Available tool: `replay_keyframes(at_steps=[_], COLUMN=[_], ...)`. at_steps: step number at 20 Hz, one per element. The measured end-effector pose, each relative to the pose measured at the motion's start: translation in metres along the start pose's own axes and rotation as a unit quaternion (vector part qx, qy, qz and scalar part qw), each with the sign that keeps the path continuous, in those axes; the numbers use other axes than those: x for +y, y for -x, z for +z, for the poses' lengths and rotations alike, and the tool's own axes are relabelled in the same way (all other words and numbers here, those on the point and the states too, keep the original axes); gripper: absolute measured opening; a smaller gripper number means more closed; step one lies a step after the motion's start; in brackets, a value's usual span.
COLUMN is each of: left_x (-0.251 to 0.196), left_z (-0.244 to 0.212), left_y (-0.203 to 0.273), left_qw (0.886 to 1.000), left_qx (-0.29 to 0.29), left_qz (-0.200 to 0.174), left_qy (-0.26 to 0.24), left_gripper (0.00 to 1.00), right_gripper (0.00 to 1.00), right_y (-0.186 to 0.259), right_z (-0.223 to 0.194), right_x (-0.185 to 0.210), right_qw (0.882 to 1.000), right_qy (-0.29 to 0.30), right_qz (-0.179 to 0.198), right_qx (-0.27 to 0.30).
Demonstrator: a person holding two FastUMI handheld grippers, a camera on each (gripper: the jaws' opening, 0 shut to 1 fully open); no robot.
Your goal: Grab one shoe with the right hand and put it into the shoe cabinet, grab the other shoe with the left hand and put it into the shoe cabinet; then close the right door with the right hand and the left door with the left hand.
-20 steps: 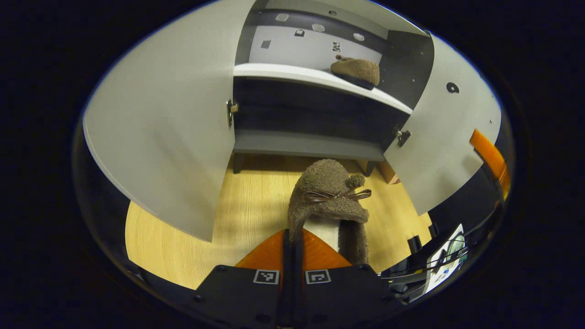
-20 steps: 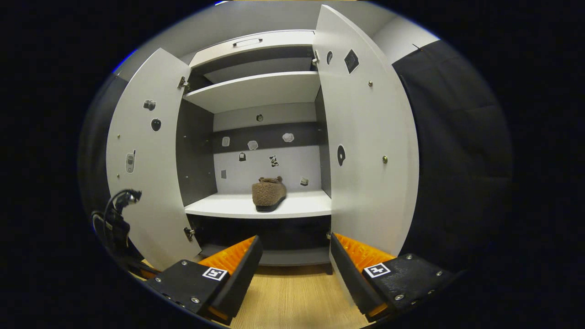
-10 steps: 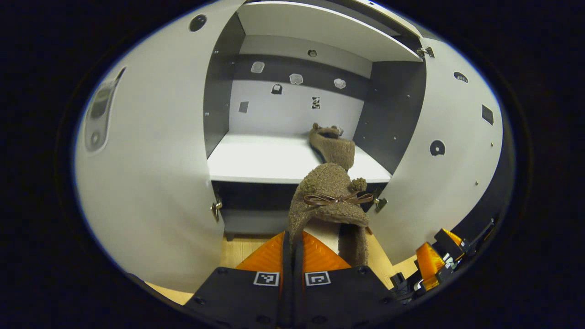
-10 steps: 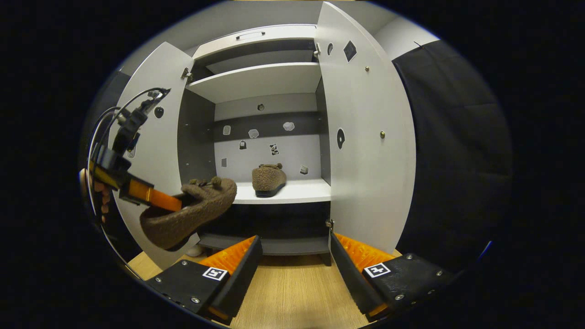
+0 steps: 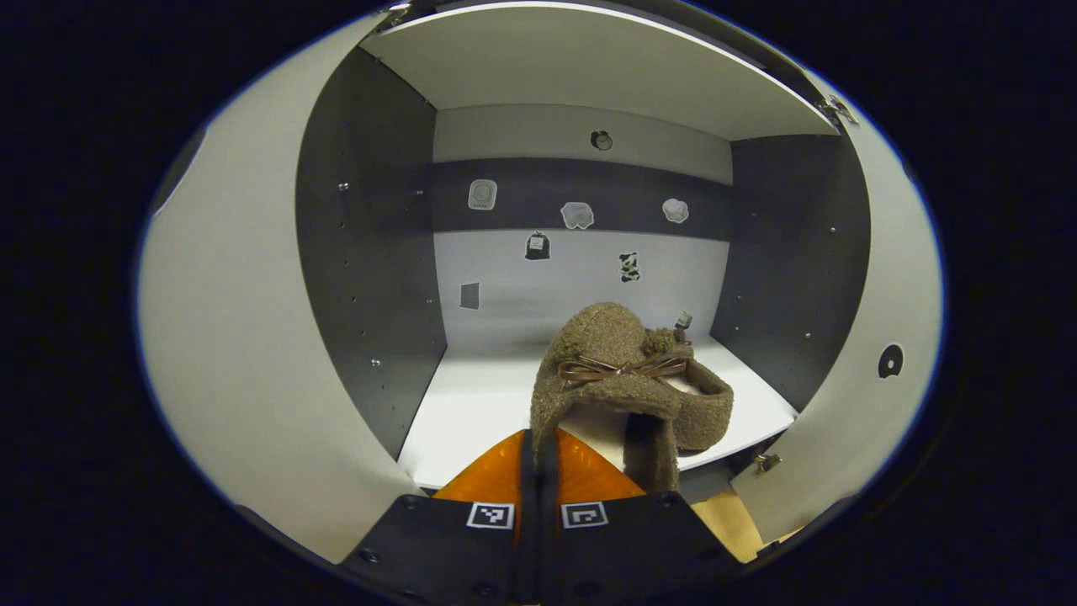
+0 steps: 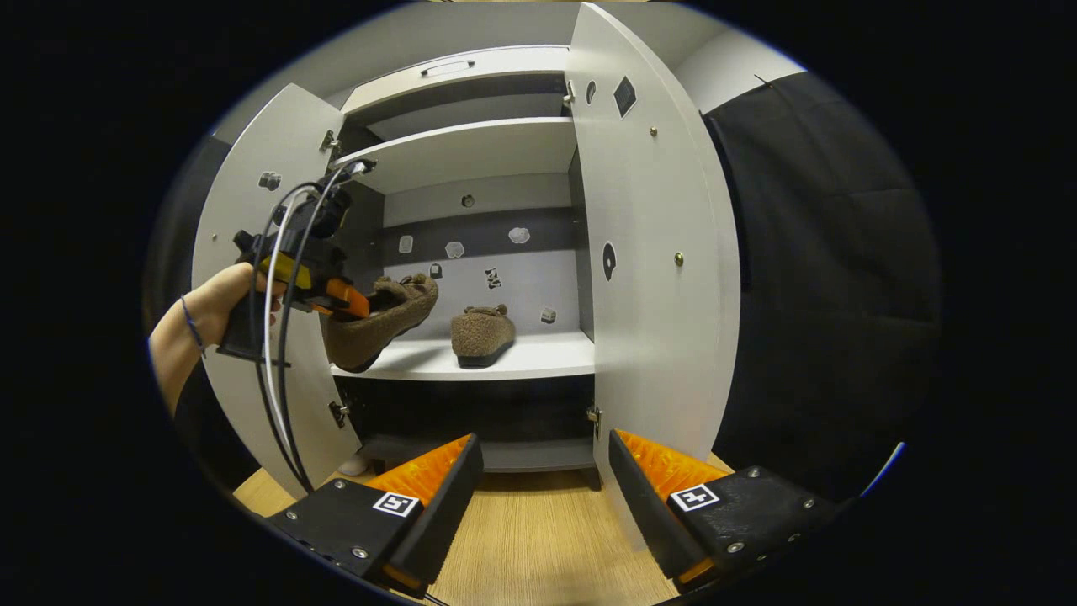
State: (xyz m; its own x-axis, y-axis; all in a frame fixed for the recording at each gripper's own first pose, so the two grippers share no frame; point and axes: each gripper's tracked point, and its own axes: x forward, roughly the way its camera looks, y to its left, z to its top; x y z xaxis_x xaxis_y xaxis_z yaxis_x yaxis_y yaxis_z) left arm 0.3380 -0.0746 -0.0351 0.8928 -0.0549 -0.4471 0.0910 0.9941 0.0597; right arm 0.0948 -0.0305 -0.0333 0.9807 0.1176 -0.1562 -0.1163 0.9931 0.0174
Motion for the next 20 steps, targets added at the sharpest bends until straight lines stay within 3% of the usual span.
replay_keyframes(at_steps=[3, 6, 10, 16, 18, 20], left_x=[0.0, 0.006, 0.003, 0.001, -0.005, -0.01], left_z=[-0.011, -0.01, 0.006, 0.016, 0.008, 0.008], left_y=[-0.018, -0.032, -0.052, -0.106, -0.111, -0.103], left_qw=[1.0, 1.0, 0.997, 0.996, 0.996, 0.994], left_qx=[0.018, 0.018, 0.022, 0.045, 0.059, 0.062], left_qz=[-0.007, -0.01, -0.042, -0.032, -0.028, -0.027], left_qy=[0.025, 0.018, 0.066, 0.064, 0.065, 0.081], left_gripper=[0.06, 0.06, 0.06, 0.06, 0.08, 0.19], right_gripper=[0.93, 0.93, 0.93, 0.93, 0.93, 0.93], right_y=[-0.003, -0.001, 0.006, 0.01, 0.011, 0.011], right_z=[0.001, 0.003, 0.003, 0.01, 0.01, 0.01], right_x=[-0.001, 0.001, 0.009, 0.014, 0.012, 0.009], right_qw=[1.0, 1.0, 0.999, 0.999, 0.999, 1.0], right_qy=[-0.004, -0.005, -0.004, 0.002, -0.003, -0.008], right_qz=[-0.006, -0.019, -0.042, -0.037, -0.031, -0.021], right_qx=[0.002, 0.0, -0.008, -0.008, -0.005, 0.001])
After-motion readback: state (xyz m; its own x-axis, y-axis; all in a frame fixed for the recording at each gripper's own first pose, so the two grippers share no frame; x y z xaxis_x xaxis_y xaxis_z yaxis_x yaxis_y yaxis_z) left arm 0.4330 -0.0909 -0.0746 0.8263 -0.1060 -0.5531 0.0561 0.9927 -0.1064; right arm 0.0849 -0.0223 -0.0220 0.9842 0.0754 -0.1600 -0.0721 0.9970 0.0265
